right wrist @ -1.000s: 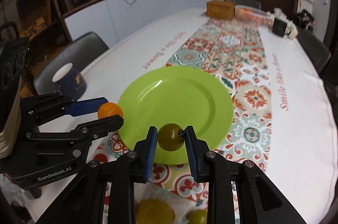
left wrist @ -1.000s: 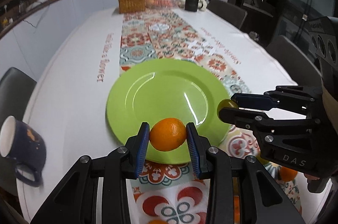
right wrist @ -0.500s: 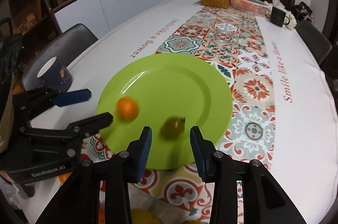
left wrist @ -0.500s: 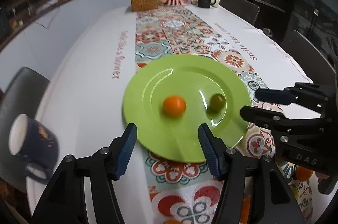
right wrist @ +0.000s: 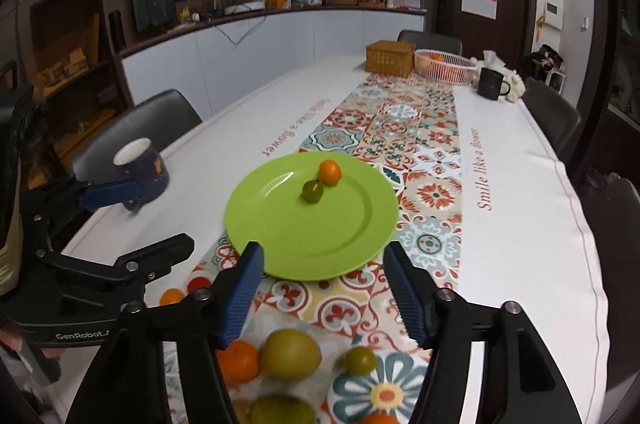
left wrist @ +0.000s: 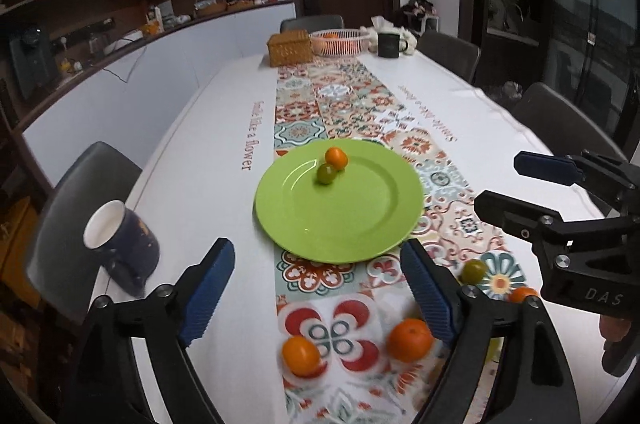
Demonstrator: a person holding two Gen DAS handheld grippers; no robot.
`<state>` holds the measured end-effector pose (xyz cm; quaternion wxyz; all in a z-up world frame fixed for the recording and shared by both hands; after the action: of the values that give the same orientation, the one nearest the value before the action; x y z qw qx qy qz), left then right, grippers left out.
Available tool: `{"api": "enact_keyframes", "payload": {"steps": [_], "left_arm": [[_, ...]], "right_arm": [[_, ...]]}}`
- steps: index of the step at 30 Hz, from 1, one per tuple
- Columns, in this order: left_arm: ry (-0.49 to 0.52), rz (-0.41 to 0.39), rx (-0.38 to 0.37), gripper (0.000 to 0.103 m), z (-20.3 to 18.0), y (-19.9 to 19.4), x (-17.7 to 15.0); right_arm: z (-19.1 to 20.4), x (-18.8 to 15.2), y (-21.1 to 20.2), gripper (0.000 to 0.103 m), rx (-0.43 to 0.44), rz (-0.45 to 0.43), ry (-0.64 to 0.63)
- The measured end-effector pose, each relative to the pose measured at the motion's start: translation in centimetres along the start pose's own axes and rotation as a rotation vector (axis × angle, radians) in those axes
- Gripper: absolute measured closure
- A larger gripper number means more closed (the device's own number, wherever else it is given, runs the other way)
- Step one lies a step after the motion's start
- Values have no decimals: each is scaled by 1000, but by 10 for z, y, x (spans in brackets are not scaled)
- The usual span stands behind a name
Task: Organize fruits
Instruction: 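Pull both open tools back from the plate toward the fruit cluster, then grasp a small brown fruit with the left tool while the right tool grasps a large orange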
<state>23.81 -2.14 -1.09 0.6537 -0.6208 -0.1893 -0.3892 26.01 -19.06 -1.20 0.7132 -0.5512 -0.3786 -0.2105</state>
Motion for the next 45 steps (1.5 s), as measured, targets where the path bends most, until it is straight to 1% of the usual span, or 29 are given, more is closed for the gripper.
{"api": "enact_keyframes", "payload": {"steps": [4,6,9,11,17,22,25,29,32,37,41,42,44,45], "left_arm": [[-5,-21,7,13,-8,-25,-6],[-7,-25,19,13,-13,-36,-11],[-15,-21,15,11,-21,-49,-18],[-16,-12,21,11,-27,-55,-24],[6,23,8,11,-45,-62,-41],[25,73,-5,11,-58,-56,-57],[37,121,-29,11,-68,-48,-70],[48,194,-57,11,-80,-32,-87],[49,235,-79,11,-86,-21,-96],[45,282,-111,13,-92,-7,-107],[46,301,-125,19,-96,4,-113],[45,308,-127,22,-96,8,-114],[41,319,-137,24,-97,13,-116],[37,325,-140,27,-97,16,-116]], "right_arm": [[-2,-5,-27,32,-23,-38,-4],[-4,-10,-39,31,-37,-50,-7],[-8,-18,-53,29,-45,-62,-5],[-11,-24,-59,28,-52,-60,-10],[-19,-44,-69,28,-63,-25,-25],[-26,-64,-70,28,-83,17,-35],[-34,-76,-66,28,-93,51,-28],[-44,-96,-58,28,-104,110,-6],[-50,-108,-50,28,-115,149,5],[-57,-125,-34,28,-116,205,12],[-60,-131,-24,29,-117,232,9],[-61,-132,-21,29,-114,237,8],[-62,-133,-16,29,-106,247,11],[-61,-134,-13,29,-100,249,10]]}}
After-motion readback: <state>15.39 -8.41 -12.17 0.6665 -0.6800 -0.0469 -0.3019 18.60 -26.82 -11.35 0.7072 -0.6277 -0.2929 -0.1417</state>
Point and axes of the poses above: each gripper's, at about its wrist camera, not at the fingertips, and y roughly the way its jaws point, z to its left, x to its top, the point moved 4 cm from there along y, roughly the way its jaws point, and after that the axes turned 6 degrees about y, right-handed, at the moved point
